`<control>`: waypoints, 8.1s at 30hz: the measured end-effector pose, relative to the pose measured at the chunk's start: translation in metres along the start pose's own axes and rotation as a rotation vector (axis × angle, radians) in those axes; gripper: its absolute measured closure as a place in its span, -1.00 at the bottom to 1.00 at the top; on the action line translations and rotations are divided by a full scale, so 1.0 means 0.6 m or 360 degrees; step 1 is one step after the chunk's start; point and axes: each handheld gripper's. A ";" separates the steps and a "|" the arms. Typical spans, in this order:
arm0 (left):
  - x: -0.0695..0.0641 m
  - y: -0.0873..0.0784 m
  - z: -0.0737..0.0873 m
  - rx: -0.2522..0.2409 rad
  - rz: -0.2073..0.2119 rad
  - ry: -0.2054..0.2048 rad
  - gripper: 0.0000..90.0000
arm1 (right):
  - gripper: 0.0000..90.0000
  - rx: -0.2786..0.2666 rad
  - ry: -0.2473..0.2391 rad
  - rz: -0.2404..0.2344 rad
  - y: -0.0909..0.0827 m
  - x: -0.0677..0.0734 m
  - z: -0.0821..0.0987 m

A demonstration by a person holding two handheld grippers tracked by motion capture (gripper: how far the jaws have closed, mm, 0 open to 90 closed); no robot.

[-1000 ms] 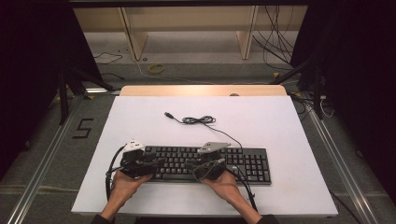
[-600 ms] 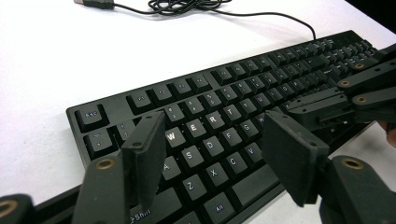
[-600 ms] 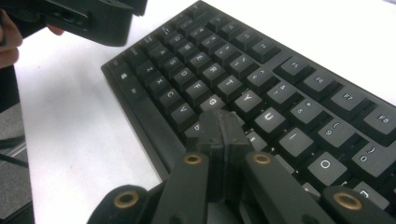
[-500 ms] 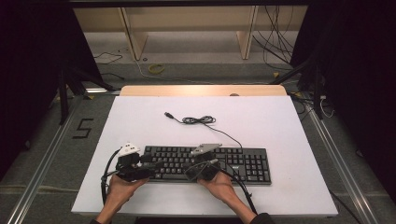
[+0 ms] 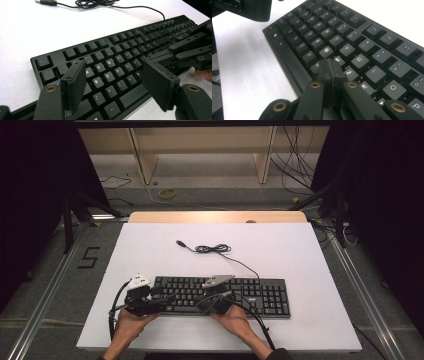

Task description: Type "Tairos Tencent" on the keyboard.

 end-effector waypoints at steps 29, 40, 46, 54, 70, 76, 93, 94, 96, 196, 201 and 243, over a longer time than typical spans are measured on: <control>0.003 0.001 0.000 -0.0004 -0.0021 0.0009 -0.25 | 0.96 -0.0084 0.0043 -0.0012 -0.020 -0.004 -0.003; 0.000 0.003 -0.001 0.0003 -0.0011 0.0006 -0.26 | 0.61 -0.0117 0.0068 -0.0034 -0.029 -0.005 -0.004; -0.002 0.006 -0.002 0.0006 0.0001 0.0023 -0.21 | 0.20 -0.0140 0.0081 -0.0054 -0.038 -0.007 -0.003; -0.007 0.008 -0.003 0.0022 0.0038 0.0073 0.15 | 0.04 -0.0177 0.0091 -0.0050 -0.051 -0.013 0.000; -0.022 0.034 -0.006 0.0146 0.0095 0.0162 0.92 | -0.09 -0.0230 0.0120 -0.0033 -0.073 -0.026 0.008; -0.026 0.049 -0.004 0.0215 0.0104 0.0177 0.97 | -0.12 -0.0246 0.0124 -0.0028 -0.077 -0.027 0.010; -0.027 0.066 0.002 0.0305 0.0085 0.0177 0.97 | -0.17 -0.0285 0.0128 -0.0024 -0.097 -0.032 0.021; -0.027 0.067 0.003 0.0303 0.0086 0.0172 0.97 | -0.17 -0.0283 0.0130 -0.0023 -0.098 -0.033 0.022; -0.027 0.067 0.002 0.0309 0.0086 0.0173 0.97 | -0.17 -0.0287 0.0131 -0.0021 -0.100 -0.034 0.023; 0.013 0.058 -0.033 0.0172 -0.0038 0.0033 0.47 | -0.20 -0.0328 0.0125 -0.0032 -0.125 -0.035 0.037; 0.013 0.054 -0.031 0.0160 -0.0024 0.0031 0.32 | -0.20 -0.0323 0.0125 -0.0031 -0.124 -0.035 0.036; -0.001 0.019 -0.017 0.0011 -0.0022 -0.0008 -0.27 | 0.47 -0.0244 0.0088 -0.0056 -0.084 -0.016 0.012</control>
Point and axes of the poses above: each handheld gripper's, and its own axes: y roughly forward along the jaws, z roughly out of its underside, x roughly to its left, and after that the axes turned 8 degrees about y, right-handed
